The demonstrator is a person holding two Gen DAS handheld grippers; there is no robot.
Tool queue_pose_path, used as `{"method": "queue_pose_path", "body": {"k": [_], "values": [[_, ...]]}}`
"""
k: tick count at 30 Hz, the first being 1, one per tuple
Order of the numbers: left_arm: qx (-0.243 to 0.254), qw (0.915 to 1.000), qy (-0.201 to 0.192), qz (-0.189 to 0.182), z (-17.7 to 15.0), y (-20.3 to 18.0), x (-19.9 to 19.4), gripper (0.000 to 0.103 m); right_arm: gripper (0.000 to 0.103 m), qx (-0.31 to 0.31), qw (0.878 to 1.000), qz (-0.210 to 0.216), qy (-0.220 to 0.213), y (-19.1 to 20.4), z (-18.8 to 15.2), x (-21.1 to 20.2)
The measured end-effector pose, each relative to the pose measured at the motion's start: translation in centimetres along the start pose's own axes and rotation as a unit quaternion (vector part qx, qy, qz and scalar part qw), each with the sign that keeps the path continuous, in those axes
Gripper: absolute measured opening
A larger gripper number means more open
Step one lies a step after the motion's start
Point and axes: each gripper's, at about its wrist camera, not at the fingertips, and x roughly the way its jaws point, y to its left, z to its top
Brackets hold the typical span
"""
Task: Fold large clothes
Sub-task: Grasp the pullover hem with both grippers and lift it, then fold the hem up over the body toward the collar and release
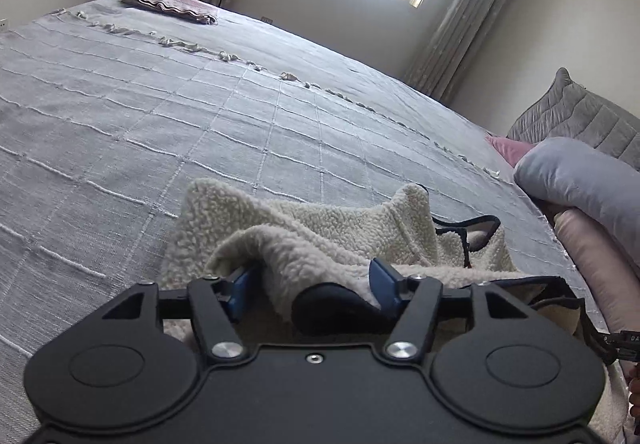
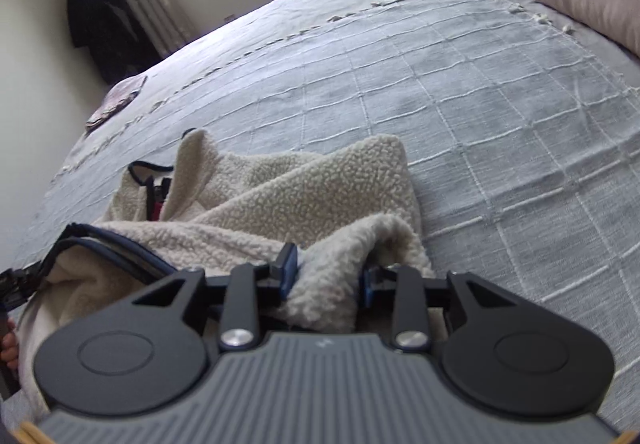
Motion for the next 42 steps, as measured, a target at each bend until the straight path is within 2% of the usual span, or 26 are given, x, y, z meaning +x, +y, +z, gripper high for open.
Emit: {"method": "queue_pose_path", "body": {"k": [3,4,5,6,7,8,10,12,16,20,23,25,26,27,28,29,31,34,37,39,42], "values": [[0.010,0.9999,0.002,-0.009,1.2,-0.2,-1.5,0.065,0.034,0.004,1.000,0.018,0.012,-0.2,1.1,-1.4],[0.017,0.9998,-0.003,0.004,1.5,-0.3,-2.1,0.072,0.035,0.007,1.000,0.023,0.015,-0.3,1.4,-1.9],[0.029,0.9987,-0.021,0.037,1.9,-0.4,-2.9,0.095,0.040,0.012,0.999,0.030,0.017,-0.4,1.9,-2.6],[0.043,0.9960,-0.047,0.063,2.2,-0.4,-3.8,0.103,0.056,0.015,0.999,0.030,0.014,-0.5,2.2,-3.2],[0.056,0.9937,-0.066,0.071,2.4,-0.2,-4.7,0.103,0.073,0.014,1.000,0.014,-0.001,-0.5,2.5,-4.1],[0.064,0.9928,-0.067,0.076,2.9,0.1,-5.2,0.103,0.097,0.009,1.000,-0.013,-0.025,-0.4,2.7,-5.2],[0.067,0.9919,-0.056,0.092,3.6,1.1,-5.7,0.103,0.097,-0.011,0.997,-0.036,-0.060,-0.5,3.1,-6.9],[0.074,0.9906,-0.057,0.100,3.7,1.5,-6.1,0.103,0.097,-0.017,0.997,-0.046,-0.065,-0.6,3.3,-7.7],[0.089,0.9902,-0.040,0.101,3.2,1.1,-4.8,0.103,0.097,-0.072,0.993,-0.063,-0.070,1.1,3.0,-7.2],[0.126,0.9866,-0.004,0.103,2.6,-0.7,-1.9,0.098,0.092,-0.118,0.988,-0.074,-0.060,3.3,2.7,-4.1],[0.164,0.9804,0.000,0.110,2.5,-2.4,0.4,0.085,0.086,-0.148,0.983,-0.094,-0.054,4.7,2.8,-0.9],[0.173,0.9781,0.002,0.115,2.5,-3.0,1.9,0.073,0.084,-0.158,0.979,-0.113,-0.053,5.2,2.8,1.2],[0.173,0.9766,0.008,0.127,2.5,-3.1,2.6,0.050,0.078,-0.161,0.977,-0.129,-0.052,5.3,2.7,2.3],[0.170,0.9758,0.014,0.137,2.2,-3.1,3.2,0.026,0.057,-0.161,0.975,-0.141,-0.053,5.4,2.6,3.1],[0.168,0.9753,0.013,0.143,1.8,-3.4,3.5,0.018,0.040,-0.161,0.975,-0.146,-0.056,5.4,2.3,3.8],[0.174,0.9725,-0.007,0.155,1.3,-3.9,3.3,0.014,0.018,-0.160,0.974,-0.149,-0.064,5.5,1.9,4.1],[0.200,0.9624,-0.061,0.173,0.8,-5.2,2.2,0.012,0.012,-0.174,0.964,-0.169,-0.111,6.2,1.2,3.6],[0.186,0.9563,-0.139,0.178,2.4,-6.0,0.6,0.012,0.011,-0.194,0.941,-0.198,-0.193,7.6,1.8,1.7],[0.193,0.9438,-0.184,0.195,4.2,-6.3,1.5,0.012,0.011,-0.209,0.920,-0.227,-0.243,9.1,4.1,1.7],[0.202,0.9415,-0.174,0.206,4.9,-6.0,3.9,0.013,0.011,-0.221,0.913,-0.242,-0.244,9.7,5.5,3.4],[0.223,0.9382,-0.118,0.237,4.0,-4.4,9.5,0.013,0.011,-0.237,0.911,-0.264,-0.208,9.5,6.3,8.3]]}}
